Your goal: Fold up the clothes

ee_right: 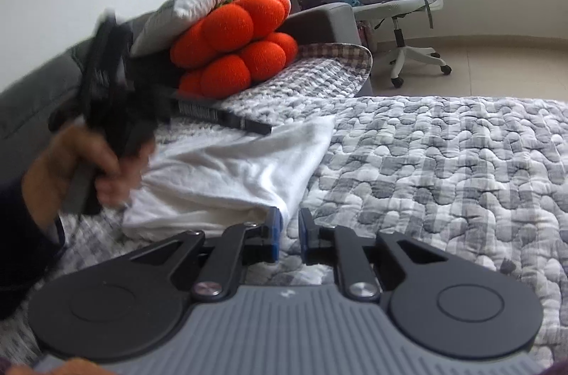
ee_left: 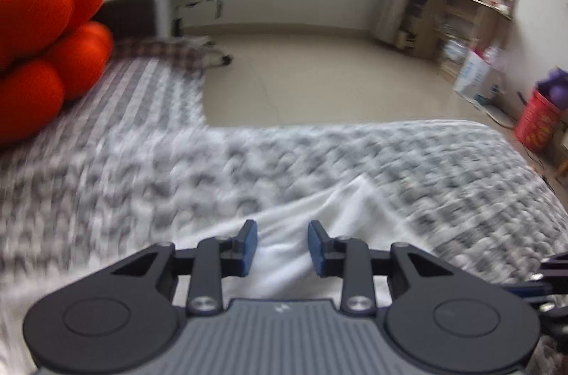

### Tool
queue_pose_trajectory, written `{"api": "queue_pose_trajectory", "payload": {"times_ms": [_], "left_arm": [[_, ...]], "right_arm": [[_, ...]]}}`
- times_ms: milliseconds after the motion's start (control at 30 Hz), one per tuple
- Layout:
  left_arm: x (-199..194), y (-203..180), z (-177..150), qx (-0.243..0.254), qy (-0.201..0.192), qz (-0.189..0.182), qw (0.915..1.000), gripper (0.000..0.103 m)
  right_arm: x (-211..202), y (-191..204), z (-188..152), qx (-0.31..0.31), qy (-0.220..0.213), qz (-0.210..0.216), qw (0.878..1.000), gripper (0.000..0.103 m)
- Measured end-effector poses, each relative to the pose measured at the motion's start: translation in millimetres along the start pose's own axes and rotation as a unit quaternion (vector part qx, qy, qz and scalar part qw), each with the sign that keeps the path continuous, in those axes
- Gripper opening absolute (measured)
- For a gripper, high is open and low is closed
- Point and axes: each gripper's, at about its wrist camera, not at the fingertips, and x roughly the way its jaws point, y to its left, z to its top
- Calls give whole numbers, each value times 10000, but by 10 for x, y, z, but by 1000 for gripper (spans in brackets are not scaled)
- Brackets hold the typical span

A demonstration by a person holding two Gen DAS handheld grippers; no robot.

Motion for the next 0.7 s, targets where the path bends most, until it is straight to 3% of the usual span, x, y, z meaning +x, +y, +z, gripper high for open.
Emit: {"api": "queue_pose_trajectory", "payload": {"times_ms": [200, 333, 433, 533, 700], "left_arm": [[-217, 79, -155, -421, -448, 368, 9974, 32], [-462, 137, -285, -579, -616, 63, 9964, 40], [-439, 155, -323, -634, -444, 41, 9970, 40], [-374, 195, -367, -800, -333, -145, 9961, 40], [-336, 105, -463, -476, -395, -3, 9981, 41]], "right_arm": [[13, -147, 65, 430, 0, -155, 9990, 17], [97, -174, 232, 394, 155, -334, 9985, 17], [237, -81, 503, 184, 278, -150, 9993, 17], [602, 67, 821, -212, 756, 342, 9963, 18], [1410, 238, 1046, -1030, 1574, -229, 9819, 20]]}}
